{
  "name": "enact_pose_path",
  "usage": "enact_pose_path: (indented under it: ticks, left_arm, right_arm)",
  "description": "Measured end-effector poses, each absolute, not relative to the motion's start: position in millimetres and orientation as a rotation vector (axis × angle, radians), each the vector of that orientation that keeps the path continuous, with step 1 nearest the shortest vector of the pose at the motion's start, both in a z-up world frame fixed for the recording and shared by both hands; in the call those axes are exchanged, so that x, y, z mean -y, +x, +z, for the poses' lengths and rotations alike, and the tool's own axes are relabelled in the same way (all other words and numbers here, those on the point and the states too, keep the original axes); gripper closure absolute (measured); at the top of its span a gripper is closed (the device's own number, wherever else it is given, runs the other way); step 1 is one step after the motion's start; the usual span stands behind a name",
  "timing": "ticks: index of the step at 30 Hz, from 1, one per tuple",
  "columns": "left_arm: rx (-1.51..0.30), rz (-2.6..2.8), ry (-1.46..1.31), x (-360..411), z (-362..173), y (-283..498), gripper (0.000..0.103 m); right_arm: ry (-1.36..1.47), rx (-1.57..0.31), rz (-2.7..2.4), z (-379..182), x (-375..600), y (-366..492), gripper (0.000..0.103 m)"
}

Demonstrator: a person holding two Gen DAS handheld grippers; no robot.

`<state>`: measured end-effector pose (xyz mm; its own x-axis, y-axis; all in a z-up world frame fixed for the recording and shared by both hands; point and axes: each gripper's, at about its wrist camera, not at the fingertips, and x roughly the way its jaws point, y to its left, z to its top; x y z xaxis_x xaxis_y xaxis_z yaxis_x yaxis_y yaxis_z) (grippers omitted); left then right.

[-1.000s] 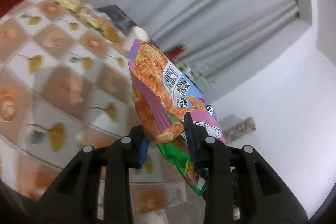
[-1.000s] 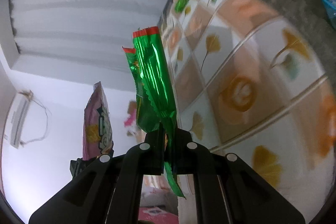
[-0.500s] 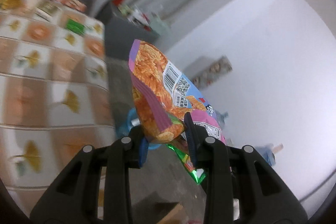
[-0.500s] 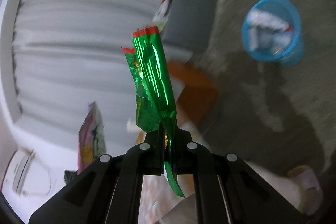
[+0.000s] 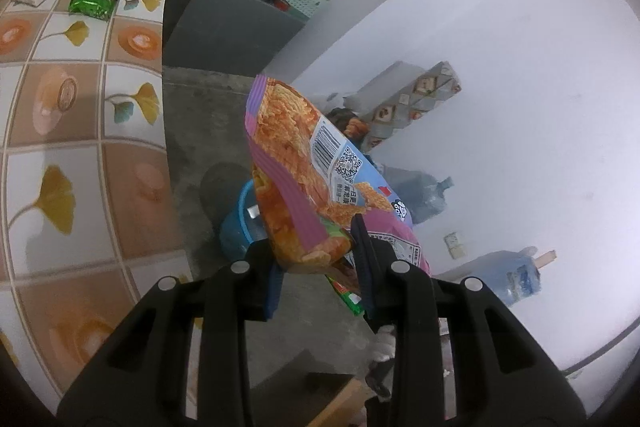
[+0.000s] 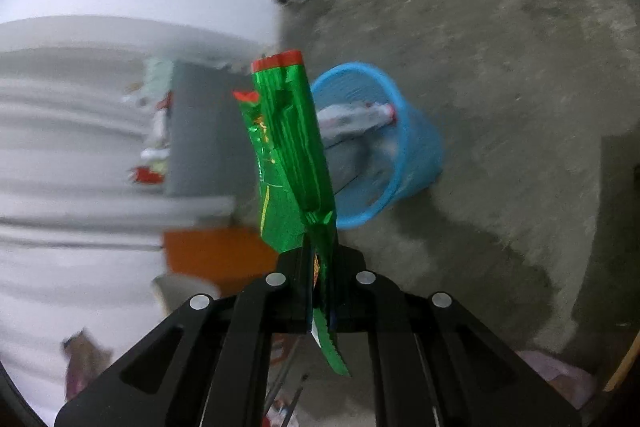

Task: Collect trash
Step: 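Carry the chip packet and green wrapper over the blue wastebasket, then open both grippers to drop the packet and wrapper into the wastebasket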

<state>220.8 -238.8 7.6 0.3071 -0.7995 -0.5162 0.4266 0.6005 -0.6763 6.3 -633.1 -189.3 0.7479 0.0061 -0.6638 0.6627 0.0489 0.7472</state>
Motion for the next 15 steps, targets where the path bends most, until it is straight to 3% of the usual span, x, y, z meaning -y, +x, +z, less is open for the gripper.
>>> enact_pose_path:
  ticks: [6, 8, 10, 15]
  left_arm:
    - [-0.963, -0.827, -0.420, 256.1, 4.3, 238.1, 0.074]
    - [-0.979, -0.825, -0.403, 267.8, 2.2, 242.3, 0.074]
    - [-0.990, -0.829, -0.378, 282.6, 0.3, 246.6, 0.074]
    - [-1.041, -0.839, -0.304, 335.6, -6.6, 263.8, 0.074]
  right_arm:
    - [1.412, -0.685, -0.646, -215.9, 654.6, 54.2, 0.093]
    - [1.410, -0.724, -0.628, -228.3, 658.4, 68.2, 0.087]
    - [1.408, -0.733, -0.599, -237.7, 660.6, 82.2, 0.069]
    - [1.409, -0.725, -0.538, -247.9, 665.0, 92.4, 0.064]
